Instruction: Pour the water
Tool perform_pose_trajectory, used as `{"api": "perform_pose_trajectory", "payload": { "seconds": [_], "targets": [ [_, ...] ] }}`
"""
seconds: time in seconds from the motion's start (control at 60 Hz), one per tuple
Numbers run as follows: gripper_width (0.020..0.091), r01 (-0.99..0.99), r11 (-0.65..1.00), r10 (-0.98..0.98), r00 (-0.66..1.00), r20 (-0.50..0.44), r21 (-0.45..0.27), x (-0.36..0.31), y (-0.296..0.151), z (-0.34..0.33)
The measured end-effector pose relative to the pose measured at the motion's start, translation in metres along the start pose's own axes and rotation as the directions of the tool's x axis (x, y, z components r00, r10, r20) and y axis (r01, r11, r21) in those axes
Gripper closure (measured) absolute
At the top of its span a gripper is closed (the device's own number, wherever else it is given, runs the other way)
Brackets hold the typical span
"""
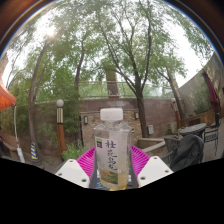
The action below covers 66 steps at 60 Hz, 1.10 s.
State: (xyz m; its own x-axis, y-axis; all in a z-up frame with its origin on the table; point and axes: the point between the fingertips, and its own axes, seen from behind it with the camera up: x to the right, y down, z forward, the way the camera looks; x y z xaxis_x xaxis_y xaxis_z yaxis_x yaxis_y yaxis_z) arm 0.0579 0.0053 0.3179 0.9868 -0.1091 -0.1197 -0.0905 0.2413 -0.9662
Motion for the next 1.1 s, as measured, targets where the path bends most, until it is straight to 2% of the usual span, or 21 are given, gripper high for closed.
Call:
{"api": "perform_pose_trajectory", "payload": {
  "seconds": [0.067, 0.117, 0.183, 0.35, 0.483, 0.55, 0.733, 0.75, 0.867, 0.95, 0.967, 1.1],
  "targets": [
    [0.0618, 0.107, 0.993, -0.112, 0.988, -0.107, -0.052, 0.063, 0.039, 0.015],
    [0.0620, 0.131, 0.987, -0.144, 0.978, -0.148, -0.098, 0.098, 0.073, 0.024],
    [0.0617, 0.100, 0.979, -0.131, 0.976, -0.172, -0.178, 0.132, 0.126, 0.033],
    [0.0618, 0.067, 0.958, -0.123, 0.975, -0.186, -0.279, 0.165, 0.212, 0.050],
    [0.0615, 0.087, 0.939, -0.156, 0.970, -0.188, -0.331, 0.191, 0.244, 0.055],
    [0.0616, 0.109, 0.947, -0.169, 0.969, -0.179, -0.303, 0.187, 0.246, 0.054],
    [0.0616, 0.106, 0.948, -0.172, 0.964, -0.203, -0.300, 0.194, 0.247, 0.059],
    [0.0592, 0.105, 0.947, -0.173, 0.963, -0.207, -0.303, 0.171, 0.245, 0.061],
    [0.0441, 0.071, 0.940, -0.149, 0.966, -0.212, -0.334, 0.174, 0.247, 0.063],
    [0.0270, 0.023, 0.914, -0.118, 0.970, -0.212, -0.405, 0.165, 0.257, 0.050],
    [0.0253, 0.018, 0.911, -0.115, 0.971, -0.211, -0.412, 0.164, 0.258, 0.046],
    [0.0262, 0.057, 0.895, -0.161, 0.966, -0.201, -0.443, 0.155, 0.250, 0.018]
  ]
}}
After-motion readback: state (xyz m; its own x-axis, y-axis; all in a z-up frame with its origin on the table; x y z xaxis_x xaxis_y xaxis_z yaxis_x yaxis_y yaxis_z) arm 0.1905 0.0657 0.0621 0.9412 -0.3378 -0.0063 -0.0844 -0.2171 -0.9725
